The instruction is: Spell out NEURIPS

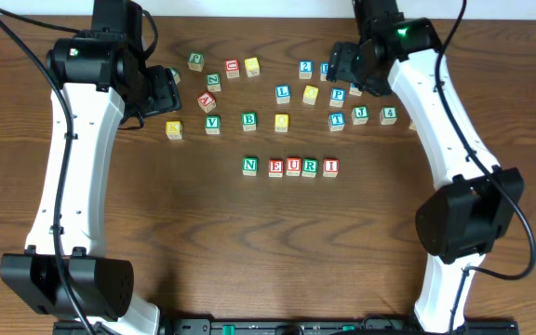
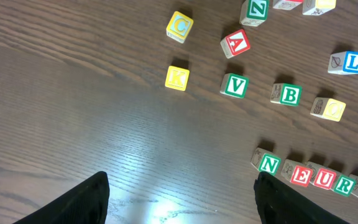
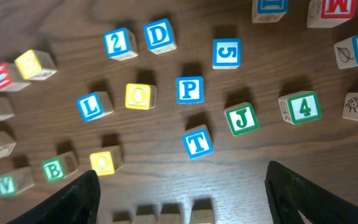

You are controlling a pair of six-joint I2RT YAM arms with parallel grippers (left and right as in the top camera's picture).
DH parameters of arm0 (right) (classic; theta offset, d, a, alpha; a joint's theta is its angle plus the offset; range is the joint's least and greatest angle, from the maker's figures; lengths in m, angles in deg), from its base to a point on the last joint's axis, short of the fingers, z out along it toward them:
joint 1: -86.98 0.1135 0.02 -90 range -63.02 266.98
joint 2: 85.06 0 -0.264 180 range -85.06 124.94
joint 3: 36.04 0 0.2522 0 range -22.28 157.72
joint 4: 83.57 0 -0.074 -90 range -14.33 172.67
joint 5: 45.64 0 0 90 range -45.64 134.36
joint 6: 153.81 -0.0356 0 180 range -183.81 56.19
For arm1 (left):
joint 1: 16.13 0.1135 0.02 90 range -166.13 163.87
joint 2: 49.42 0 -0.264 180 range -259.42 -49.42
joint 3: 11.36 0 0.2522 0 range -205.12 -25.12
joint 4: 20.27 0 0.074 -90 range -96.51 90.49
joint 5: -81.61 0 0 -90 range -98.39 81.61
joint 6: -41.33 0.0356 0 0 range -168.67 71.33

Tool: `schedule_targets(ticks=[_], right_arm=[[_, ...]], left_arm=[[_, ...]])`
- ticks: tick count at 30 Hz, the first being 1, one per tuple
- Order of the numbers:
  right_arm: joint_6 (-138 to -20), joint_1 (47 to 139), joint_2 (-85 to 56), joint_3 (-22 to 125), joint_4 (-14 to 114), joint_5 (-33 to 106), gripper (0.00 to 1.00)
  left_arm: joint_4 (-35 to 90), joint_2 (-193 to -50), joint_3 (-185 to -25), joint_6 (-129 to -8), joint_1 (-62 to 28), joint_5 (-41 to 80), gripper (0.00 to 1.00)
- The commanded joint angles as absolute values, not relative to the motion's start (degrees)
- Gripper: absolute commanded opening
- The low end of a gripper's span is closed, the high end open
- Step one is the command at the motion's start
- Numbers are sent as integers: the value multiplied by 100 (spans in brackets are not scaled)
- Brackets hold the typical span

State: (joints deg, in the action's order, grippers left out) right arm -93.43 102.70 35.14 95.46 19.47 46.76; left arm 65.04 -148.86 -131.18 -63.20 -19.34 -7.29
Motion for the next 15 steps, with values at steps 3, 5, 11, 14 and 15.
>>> schedule_targets(ticks=[3,5,11,14,15], right_arm=[[-9496,10340,4078,9633,2039,5016,76],[-9505,10349,4220,9631,2080,5071,67],[-9505,10358,4620,9631,2321,5095,70],[-9505,10358,4808,9631,2498,5152,70],[-9505,10358,4858,9631,2555,5161,69]], left_arm=[[6506,-14838,-13186,-6243,-1910,-801,74],[6506,-14838,-13186,-6243,-1910,-801,74],[6508,-14838,-13186,-6243,-1910,-799,74],[6508,-14838,-13186,-6243,-1910,-799,73],[6508,-14838,-13186,-6243,-1910,-799,74]])
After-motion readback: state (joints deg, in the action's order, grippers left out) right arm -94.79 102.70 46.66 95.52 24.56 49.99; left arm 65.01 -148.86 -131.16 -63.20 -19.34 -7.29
